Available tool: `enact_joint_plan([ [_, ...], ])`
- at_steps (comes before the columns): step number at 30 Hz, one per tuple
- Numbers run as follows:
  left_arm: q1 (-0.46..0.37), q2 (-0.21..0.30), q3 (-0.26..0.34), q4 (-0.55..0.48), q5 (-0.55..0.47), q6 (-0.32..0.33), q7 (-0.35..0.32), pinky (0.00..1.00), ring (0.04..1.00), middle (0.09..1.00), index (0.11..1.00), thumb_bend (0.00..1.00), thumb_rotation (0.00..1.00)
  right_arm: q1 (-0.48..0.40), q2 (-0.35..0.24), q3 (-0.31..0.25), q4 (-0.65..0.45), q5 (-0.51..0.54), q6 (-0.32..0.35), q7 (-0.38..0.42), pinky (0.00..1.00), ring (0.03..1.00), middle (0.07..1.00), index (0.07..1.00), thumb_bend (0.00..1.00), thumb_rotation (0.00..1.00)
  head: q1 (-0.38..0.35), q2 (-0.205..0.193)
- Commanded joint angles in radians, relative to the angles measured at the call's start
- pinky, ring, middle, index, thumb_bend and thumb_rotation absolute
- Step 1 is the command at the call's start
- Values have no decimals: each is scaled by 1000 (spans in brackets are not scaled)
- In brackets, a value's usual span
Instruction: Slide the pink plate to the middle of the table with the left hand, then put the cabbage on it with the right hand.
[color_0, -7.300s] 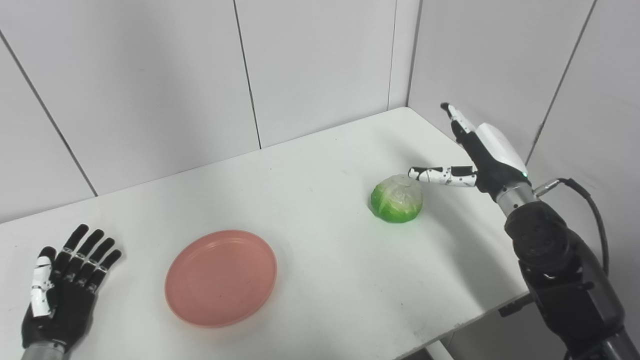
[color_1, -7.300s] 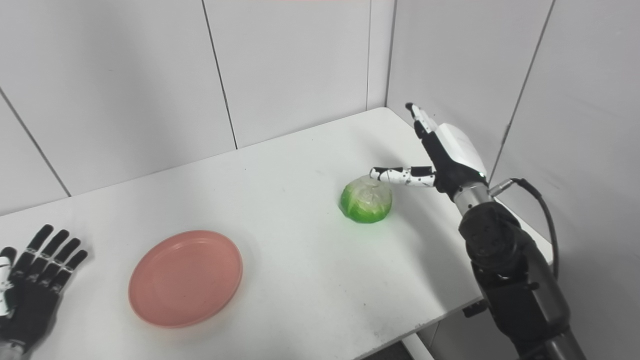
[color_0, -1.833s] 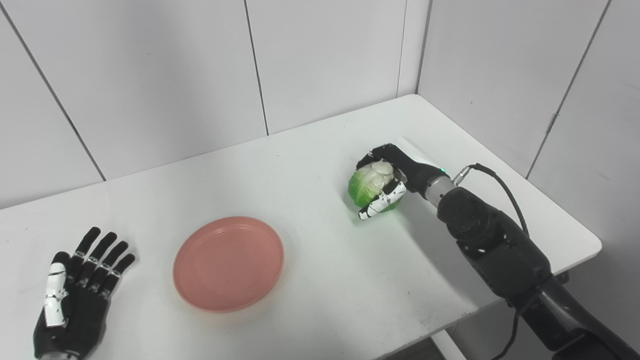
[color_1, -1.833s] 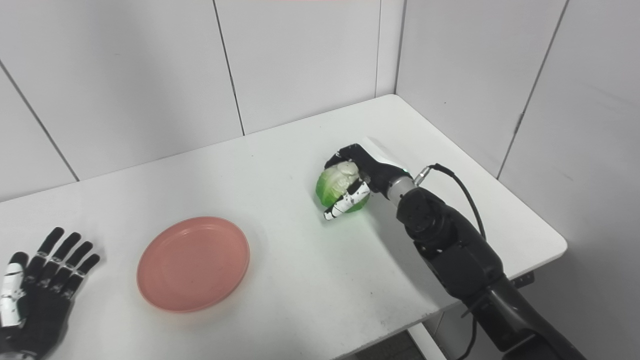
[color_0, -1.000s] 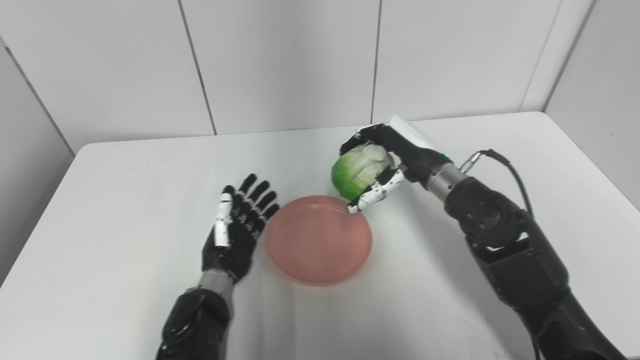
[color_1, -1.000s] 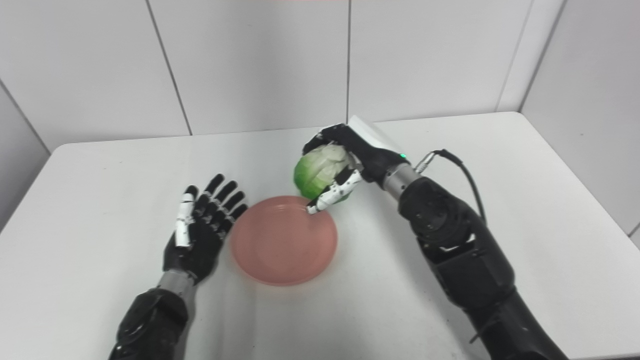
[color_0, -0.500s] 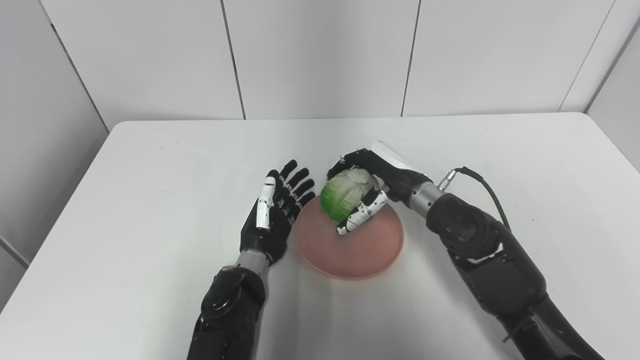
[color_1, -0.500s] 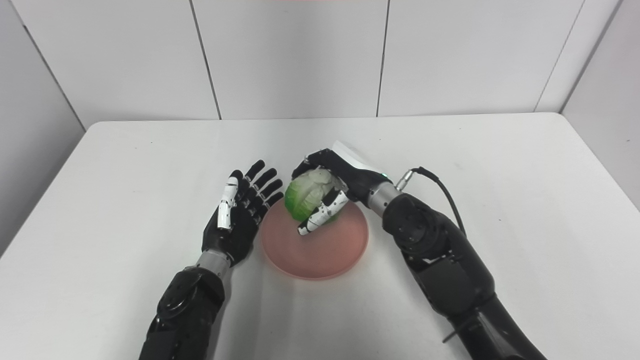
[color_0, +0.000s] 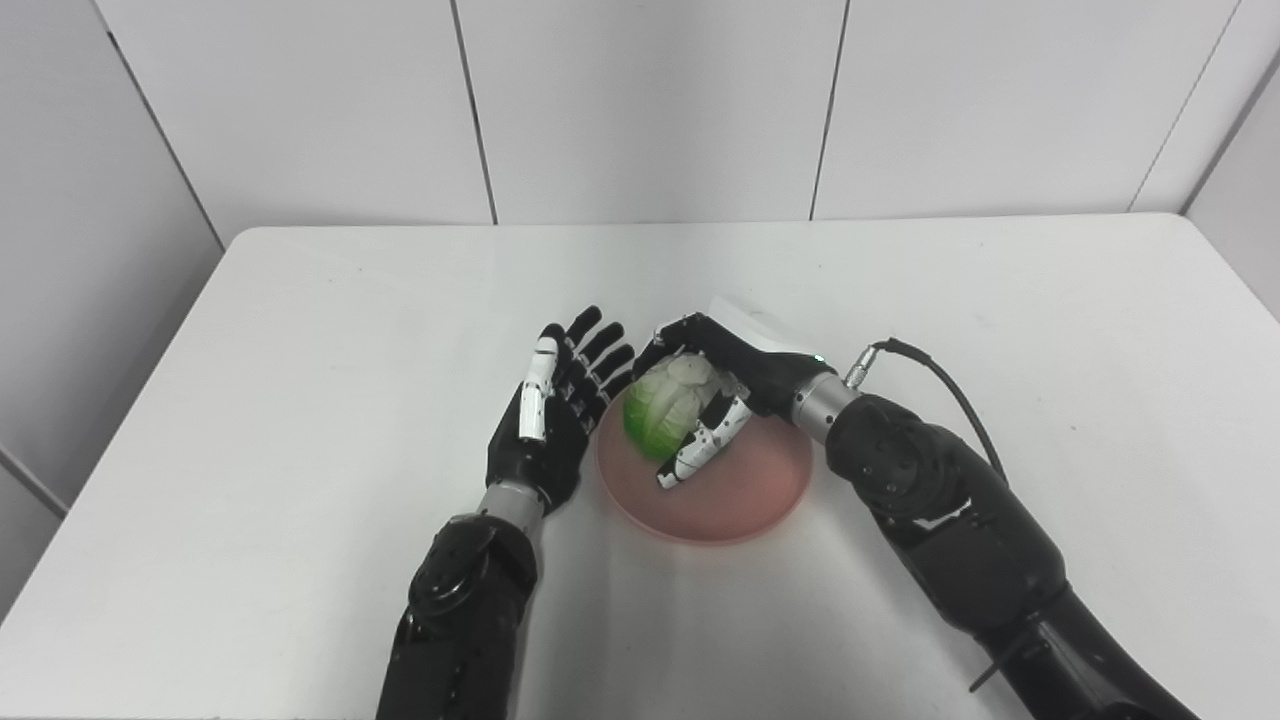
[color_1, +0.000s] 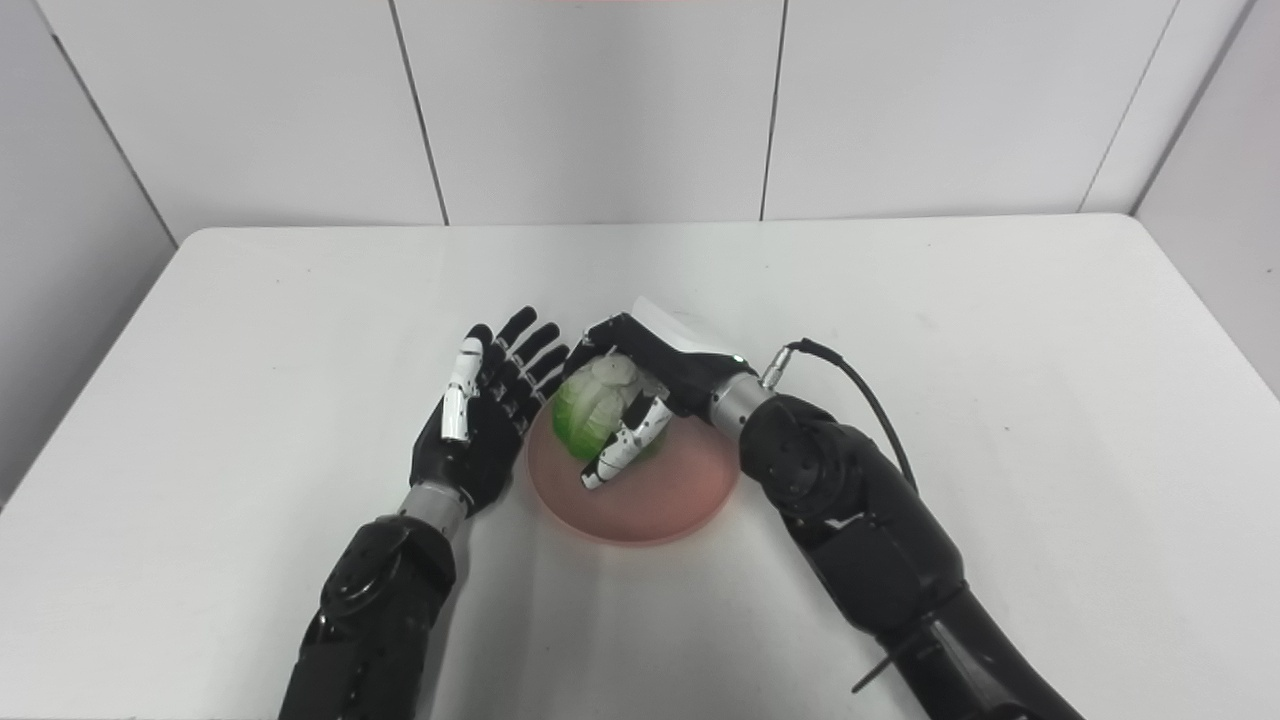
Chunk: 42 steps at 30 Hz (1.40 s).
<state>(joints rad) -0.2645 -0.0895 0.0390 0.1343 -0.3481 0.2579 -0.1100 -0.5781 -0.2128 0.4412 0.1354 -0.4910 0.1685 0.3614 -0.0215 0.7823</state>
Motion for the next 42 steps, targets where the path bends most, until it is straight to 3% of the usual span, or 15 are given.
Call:
enact_joint_plan([
  [1,13,3,3,16,3,56,10,874,890,897,899,361,1000,-27,0,2,-21,6,-59,2,335,380,435,518,526,0,1,1],
  [11,12,6,7,13,-1,60,10,866,886,897,900,363,1000,-16,-10,32,11,-31,-111,-3,347,388,434,519,525,0,-11,11],
  [17,13,8,10,6,-4,68,8,869,887,898,903,359,1000,-13,-16,36,9,-42,-96,14,355,397,439,521,525,0,-14,11],
  [22,12,13,9,9,-3,66,1,874,890,899,906,368,1000,-11,-31,54,-24,-82,-38,55,430,502,472,514,528,0,-19,10],
  [23,11,14,8,12,-1,64,0,873,889,898,905,372,1000,-11,-36,60,-33,-94,-33,64,473,550,572,543,582,86,-19,10],
  [24,11,15,8,13,1,63,0,871,889,897,904,374,1000,-11,-42,65,-42,-105,-30,72,498,578,619,619,693,120,-19,10],
  [26,11,14,9,11,2,64,3,873,888,898,903,375,1000,-10,-53,71,-61,-119,-27,88,561,659,704,727,798,220,-21,10],
  [33,8,11,16,20,-6,61,2,877,886,896,902,379,1000,-1,-77,77,-121,-173,34,162,663,828,892,931,921,600,-27,6],
  [37,5,12,17,29,-7,57,-3,881,886,894,902,385,1000,2,-84,67,-126,-160,37,187,703,861,930,980,976,699,-27,0],
  [42,7,9,21,22,-11,65,-2,888,894,905,914,386,1000,11,-84,44,-130,-128,20,188,770,903,966,1000,1000,752,-30,-3],
])
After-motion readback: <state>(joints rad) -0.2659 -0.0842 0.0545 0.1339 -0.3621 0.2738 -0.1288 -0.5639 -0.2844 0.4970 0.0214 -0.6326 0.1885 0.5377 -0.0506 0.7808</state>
